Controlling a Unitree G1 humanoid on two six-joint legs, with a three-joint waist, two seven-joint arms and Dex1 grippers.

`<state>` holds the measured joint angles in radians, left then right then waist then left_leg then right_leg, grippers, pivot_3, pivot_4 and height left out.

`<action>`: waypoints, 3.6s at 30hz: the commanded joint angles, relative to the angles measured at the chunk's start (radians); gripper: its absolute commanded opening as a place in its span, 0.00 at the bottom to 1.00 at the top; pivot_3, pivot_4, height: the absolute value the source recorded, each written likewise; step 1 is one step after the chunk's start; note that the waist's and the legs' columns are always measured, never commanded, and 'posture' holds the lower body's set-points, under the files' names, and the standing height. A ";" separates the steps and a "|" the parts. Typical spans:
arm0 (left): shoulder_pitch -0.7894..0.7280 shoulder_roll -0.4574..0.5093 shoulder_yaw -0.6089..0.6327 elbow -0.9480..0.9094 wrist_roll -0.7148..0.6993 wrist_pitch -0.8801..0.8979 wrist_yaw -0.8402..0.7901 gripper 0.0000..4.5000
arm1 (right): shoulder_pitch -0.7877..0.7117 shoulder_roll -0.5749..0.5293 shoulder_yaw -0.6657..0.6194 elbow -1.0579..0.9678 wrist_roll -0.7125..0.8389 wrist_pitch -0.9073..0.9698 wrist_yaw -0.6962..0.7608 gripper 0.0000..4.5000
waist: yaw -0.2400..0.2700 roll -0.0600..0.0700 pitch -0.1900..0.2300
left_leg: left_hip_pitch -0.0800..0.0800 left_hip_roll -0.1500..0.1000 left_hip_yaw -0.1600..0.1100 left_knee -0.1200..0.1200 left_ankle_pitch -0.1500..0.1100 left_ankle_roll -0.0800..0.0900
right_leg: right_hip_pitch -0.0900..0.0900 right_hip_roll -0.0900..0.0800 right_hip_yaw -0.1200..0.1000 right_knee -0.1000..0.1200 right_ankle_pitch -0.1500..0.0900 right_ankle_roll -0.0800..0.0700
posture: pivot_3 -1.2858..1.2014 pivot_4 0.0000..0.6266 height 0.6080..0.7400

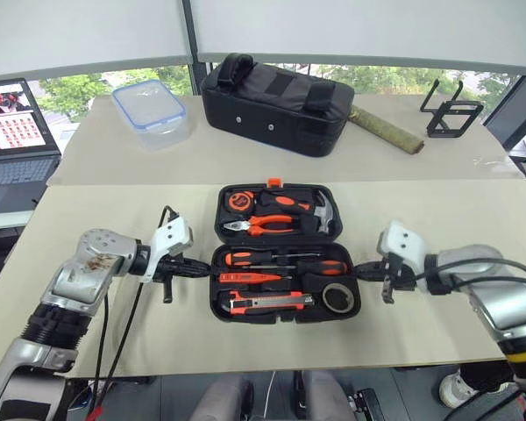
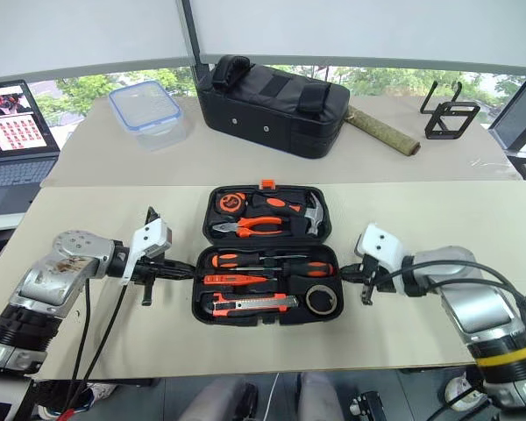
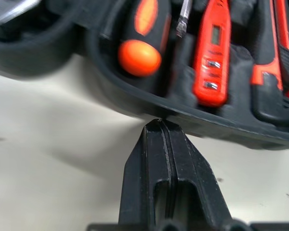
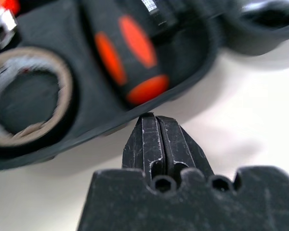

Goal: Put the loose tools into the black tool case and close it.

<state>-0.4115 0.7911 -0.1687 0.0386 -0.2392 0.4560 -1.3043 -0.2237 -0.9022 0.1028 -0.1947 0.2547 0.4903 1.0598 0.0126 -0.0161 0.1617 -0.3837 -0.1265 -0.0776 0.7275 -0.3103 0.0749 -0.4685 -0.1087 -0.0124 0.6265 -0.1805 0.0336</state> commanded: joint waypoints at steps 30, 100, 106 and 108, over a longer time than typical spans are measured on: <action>-0.636 -0.332 0.172 0.787 -0.043 0.413 0.389 0.83 | -0.671 0.376 -0.114 0.664 0.012 0.372 -0.416 0.84 | -0.025 0.000 0.000 | -0.004 -0.002 0.000 0.004 0.002 -0.002 | -0.006 -0.003 -0.001 0.012 0.001 -0.001 | 0.52 0.24 0.80; 0.404 -0.175 0.539 -0.388 -0.167 0.069 0.662 1.00 | 0.536 0.168 -0.454 -0.541 0.200 -0.207 -0.287 1.00 | 0.011 0.006 -0.007 | 0.031 0.001 0.011 -0.012 -0.006 -0.005 | 0.018 0.005 0.006 0.003 -0.001 -0.002 | 0.52 0.24 0.80; 0.224 -0.147 0.477 -0.265 -0.232 0.251 0.662 1.00 | 0.263 0.159 -0.440 -0.446 0.415 0.192 -0.494 1.00 | 0.001 0.004 -0.006 | 0.031 0.002 0.012 -0.012 -0.006 -0.007 | 0.017 0.004 0.007 0.003 0.000 -0.003 | 0.52 0.24 0.80; 0.112 -0.153 0.450 -0.196 -0.256 0.344 0.675 1.00 | 0.131 0.168 -0.416 -0.378 0.447 0.289 -0.551 1.00 | 0.005 0.002 -0.004 | 0.031 0.002 0.011 -0.012 -0.006 -0.008 | 0.018 0.004 0.005 0.003 0.000 -0.003 | 0.52 0.24 0.80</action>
<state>-0.2361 0.6298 0.2902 -0.1808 -0.4608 0.7329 -0.6388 -0.0314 -0.7320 -0.3131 -0.6006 0.6555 0.7024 0.5613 0.0174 -0.0144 0.1576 -0.3553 -0.1254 -0.0665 0.7157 -0.3157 0.0663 -0.4526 -0.1046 -0.0078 0.6287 -0.1795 0.0306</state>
